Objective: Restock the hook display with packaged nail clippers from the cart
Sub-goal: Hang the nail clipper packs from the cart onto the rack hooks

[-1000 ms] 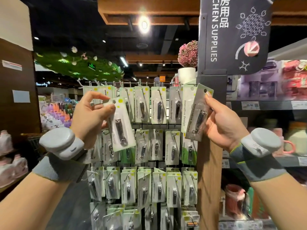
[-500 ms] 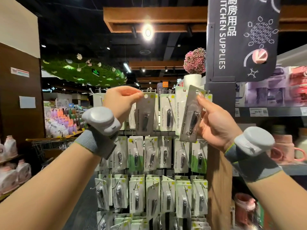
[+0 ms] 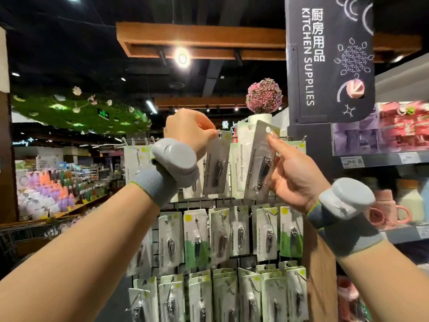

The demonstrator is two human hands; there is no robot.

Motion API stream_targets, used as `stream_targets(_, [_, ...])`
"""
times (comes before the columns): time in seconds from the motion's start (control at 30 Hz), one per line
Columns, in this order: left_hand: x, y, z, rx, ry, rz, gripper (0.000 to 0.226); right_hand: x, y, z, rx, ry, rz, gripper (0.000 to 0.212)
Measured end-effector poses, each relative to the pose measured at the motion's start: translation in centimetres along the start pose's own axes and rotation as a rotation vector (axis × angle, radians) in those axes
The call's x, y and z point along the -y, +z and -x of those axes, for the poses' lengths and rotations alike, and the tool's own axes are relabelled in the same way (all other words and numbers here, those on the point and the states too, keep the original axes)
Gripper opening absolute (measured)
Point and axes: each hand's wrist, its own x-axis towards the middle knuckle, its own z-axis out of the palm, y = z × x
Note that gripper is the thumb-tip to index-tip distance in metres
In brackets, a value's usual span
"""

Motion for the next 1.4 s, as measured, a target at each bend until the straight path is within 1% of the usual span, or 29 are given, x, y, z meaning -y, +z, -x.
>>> stream_targets(0.03, [0.0, 0.1, 0.0, -0.002, 0.016, -0.056, 0.004, -0.1, 0.0, -0.2, -0.008, 0.0, 0.007, 0.023])
stream_targets(0.13, [0.3, 0.7, -0.2, 0.009, 0.052, -0.222, 0.012, -0.2, -0.1, -0.8, -0.02, 0.005, 0.035, 0.023])
stream_targets(0.2, [0.7, 1.1, -0.5, 0.019, 0.052, -0.285, 0.013, -0.3, -0.3, -1.2, -0.017, 0.004, 0.048, 0.023])
stream_targets(0.33, [1.0, 1.8, -1.0, 0.027, -0.002, -0.376, 0.015, -0.4, -0.5, -2.1, 0.002, -0.008, 0.054, 0.025])
stream_targets(0.43, [1.0, 2.2, -1.2, 0.08, -0.044, -0.432, 0.018, -0.5, -0.7, -2.5, 0.0, -0.011, 0.055, 0.024])
stream_targets(0.5, [1.1, 2.2, -1.3, 0.097, -0.052, -0.43, 0.016, -0.5, -0.7, -2.6, 0.0, -0.01, 0.064, 0.023])
stream_targets(0.57, [1.1, 2.2, -1.0, 0.071, -0.017, -0.433, 0.012, -0.4, -0.7, -2.5, 0.001, -0.008, 0.07, 0.024])
stream_targets(0.6, [1.0, 2.2, -0.9, 0.026, 0.029, -0.427, 0.013, -0.3, -0.7, -2.4, 0.001, -0.009, 0.077, 0.024])
stream_targets(0.63, [0.9, 2.1, -0.7, -0.034, 0.09, -0.394, 0.015, -0.2, -0.7, -2.4, -0.004, -0.01, 0.09, 0.024])
stream_targets(0.7, [0.3, 1.6, 0.0, -0.144, 0.225, -0.214, 0.016, -0.2, -0.4, -2.3, 0.008, -0.014, 0.107, 0.022])
stream_targets(0.73, [-0.3, 1.3, 0.5, -0.159, 0.264, -0.094, 0.016, -0.2, -0.2, -2.2, 0.024, -0.024, 0.109, 0.021])
stream_targets(0.77, [-1.0, 1.1, 1.0, -0.133, 0.273, 0.013, 0.018, -0.2, -0.2, -2.2, 0.034, -0.039, 0.119, 0.021])
stream_targets(0.83, [-2.0, 1.1, 1.5, -0.003, 0.24, 0.144, 0.02, -0.3, 0.1, -1.9, 0.046, -0.061, 0.177, 0.021])
stream_targets(0.9, [-2.5, 1.2, 1.6, 0.13, 0.201, 0.199, 0.02, -0.5, 0.2, -1.9, 0.033, -0.095, 0.279, 0.023])
stream_targets(0.97, [-2.7, 1.2, 1.7, 0.205, 0.152, 0.315, 0.015, -0.6, 0.1, -1.8, 0.018, -0.107, 0.384, 0.025])
stream_targets(1.03, [-2.8, 1.1, 2.0, 0.222, 0.102, 0.418, 0.012, -0.5, -0.1, -1.5, 0.007, -0.106, 0.448, 0.03])
stream_targets(1.13, [-2.4, 0.7, 2.4, 0.224, 0.048, 0.471, 0.009, -0.5, -0.5, -1.3, 0.032, -0.087, 0.332, 0.032])
stream_targets(1.2, [-1.9, 0.4, 2.6, 0.213, 0.01, 0.492, 0.006, -0.5, -0.9, -1.1, 0.007, -0.073, 0.293, 0.032])
stream_targets(1.3, [-0.9, -0.3, 3.2, 0.2, -0.041, 0.511, 0.006, -0.3, -1.8, -0.7, -0.082, -0.1, 0.326, 0.023])
stream_targets(1.33, [-0.6, -0.5, 3.5, 0.19, -0.052, 0.516, 0.006, -0.2, -2.3, -0.7, -0.101, -0.112, 0.322, 0.019])
stream_targets(1.4, [0.1, -0.9, 4.0, 0.169, -0.071, 0.528, 0.004, -0.2, -3.3, -0.5, -0.123, -0.143, 0.323, 0.017])
